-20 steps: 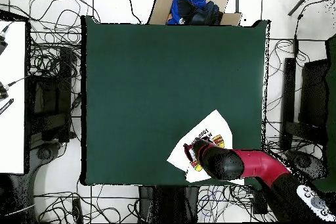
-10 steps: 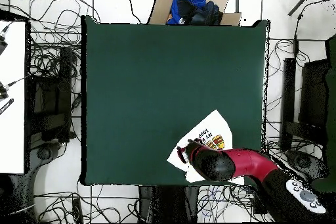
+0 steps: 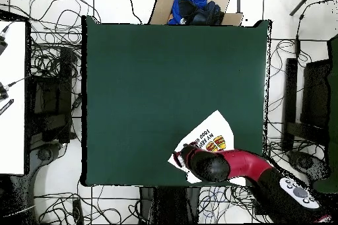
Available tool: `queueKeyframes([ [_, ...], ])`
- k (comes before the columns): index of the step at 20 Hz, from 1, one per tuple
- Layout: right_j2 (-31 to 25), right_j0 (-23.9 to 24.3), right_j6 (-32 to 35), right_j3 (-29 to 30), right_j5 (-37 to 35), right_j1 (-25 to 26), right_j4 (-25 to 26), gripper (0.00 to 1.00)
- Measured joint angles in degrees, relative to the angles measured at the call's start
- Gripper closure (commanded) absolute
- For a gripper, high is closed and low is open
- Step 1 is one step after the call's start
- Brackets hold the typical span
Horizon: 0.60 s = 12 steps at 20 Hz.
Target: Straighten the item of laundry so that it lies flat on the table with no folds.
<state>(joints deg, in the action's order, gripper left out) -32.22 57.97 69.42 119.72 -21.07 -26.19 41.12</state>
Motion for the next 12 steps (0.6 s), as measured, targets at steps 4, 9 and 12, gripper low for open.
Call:
queueKeyframes([
  [4, 1.6, -1.3, 0.0, -0.1, 0.0, 0.9, 1.2, 0.00],
  [9, 4.2, -3.4, 0.0, -0.8, 0.0, 1.7, 2.0, 0.00],
  [12, 5.3, -4.1, 0.0, -1.2, 0.0, 2.3, 2.0, 0.00],
])
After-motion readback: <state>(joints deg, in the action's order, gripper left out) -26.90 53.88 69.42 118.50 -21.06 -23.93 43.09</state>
